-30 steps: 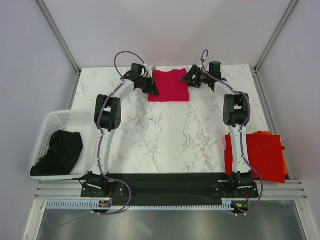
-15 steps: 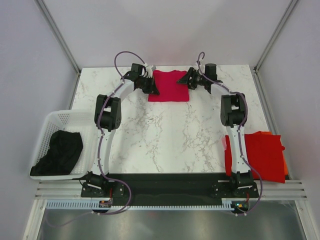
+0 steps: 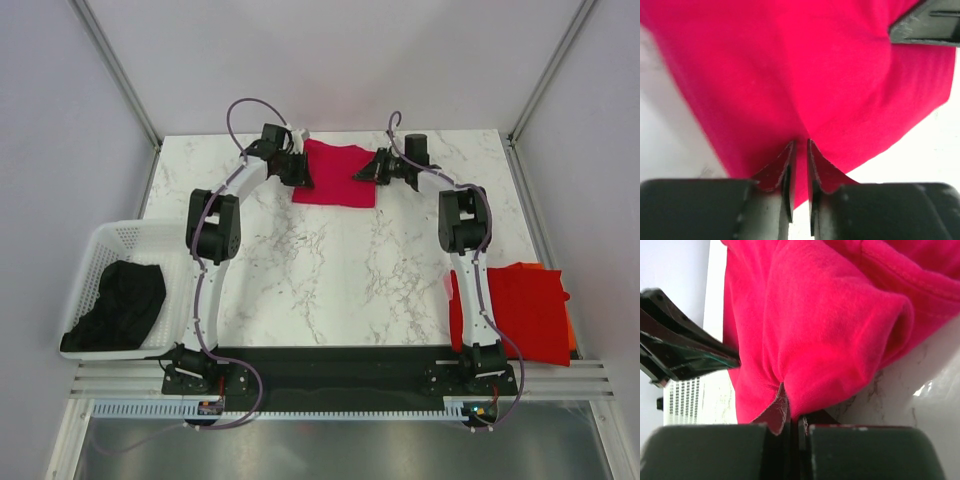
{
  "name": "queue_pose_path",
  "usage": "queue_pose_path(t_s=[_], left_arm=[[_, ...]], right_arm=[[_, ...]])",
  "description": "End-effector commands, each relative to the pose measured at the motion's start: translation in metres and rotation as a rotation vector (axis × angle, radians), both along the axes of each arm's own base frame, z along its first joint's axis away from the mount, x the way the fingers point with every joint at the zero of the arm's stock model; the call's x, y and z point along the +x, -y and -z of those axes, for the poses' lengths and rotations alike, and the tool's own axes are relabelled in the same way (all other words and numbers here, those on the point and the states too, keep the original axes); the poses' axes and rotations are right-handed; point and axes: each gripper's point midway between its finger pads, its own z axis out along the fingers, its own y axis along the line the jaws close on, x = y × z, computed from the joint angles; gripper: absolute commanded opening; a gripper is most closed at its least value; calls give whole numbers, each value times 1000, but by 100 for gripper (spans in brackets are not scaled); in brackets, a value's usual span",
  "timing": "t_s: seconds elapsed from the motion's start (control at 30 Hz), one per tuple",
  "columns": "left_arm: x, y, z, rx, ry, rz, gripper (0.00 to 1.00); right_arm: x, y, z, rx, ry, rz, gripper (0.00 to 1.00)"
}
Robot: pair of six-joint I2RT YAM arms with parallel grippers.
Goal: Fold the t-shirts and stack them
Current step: Neatly place the folded tshirt to the corner
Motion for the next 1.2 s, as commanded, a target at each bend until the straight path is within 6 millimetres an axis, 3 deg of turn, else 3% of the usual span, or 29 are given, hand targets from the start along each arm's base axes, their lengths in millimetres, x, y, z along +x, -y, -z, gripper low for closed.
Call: queue_pose_path(t_s=[0.0, 0.07, 0.1, 0.17, 0.2, 0.23, 0.3, 0.33, 0.4, 0.43, 0.5, 0.53, 0.6, 0.63, 0.7, 0.87, 0.93, 0.97, 1.17], left_arm=[[11, -40, -64, 140, 145, -95, 27], [10, -53, -80, 182, 187, -106, 34], [11, -62, -97, 185, 220, -117, 35], [11, -71, -111, 198, 254, -109, 35], [10, -75, -113, 197, 257, -109, 35], [11, -84, -123, 200, 278, -111, 35], [10, -95, -128, 207, 286, -118, 35], [9, -98, -132, 209, 292, -123, 35], [6, -104, -132, 212, 286, -130, 35], [4, -106, -132, 212, 284, -127, 35], [-3, -108, -132, 213, 276, -124, 35], [-5, -109, -132, 211, 274, -122, 34], [-13, -109, -135, 207, 270, -116, 34], [-17, -108, -136, 198, 263, -116, 34], [-25, -106, -142, 176, 258, -120, 34], [-46, -102, -144, 131, 228, -125, 33], [-50, -101, -157, 114, 258, -125, 32], [-56, -101, -150, 114, 243, -120, 32], [-67, -100, -159, 80, 263, -135, 32]], right_arm=[[-22, 21, 3, -28, -31, -61, 0], [-33, 31, -10, -52, -33, -89, 0], [-40, 39, -11, -64, -43, -101, 0], [-68, 45, -23, -99, -104, -148, 0], [-77, 51, -21, -152, -48, -209, 0], [-101, 55, -26, -174, -118, -242, 0], [-129, 66, -17, -229, -136, -287, 0], [-139, 69, -34, -244, -124, -289, 0], [-164, 77, -31, -276, -149, -308, 0], [-174, 82, -46, -311, -135, -307, 0], [-199, 87, -46, -340, -166, -320, 0], [-206, 92, -62, -378, -125, -317, 0], [-228, 99, -65, -420, -139, -318, 0], [-240, 103, -83, -445, -108, -325, 0], [-268, 113, -98, -499, -105, -325, 0], [-328, 135, -111, -577, -140, -344, 0], [-343, 139, -122, -596, -117, -339, 0], [-342, 145, -128, -638, -86, -326, 0], [-347, 167, -158, -743, -17, -272, 0]])
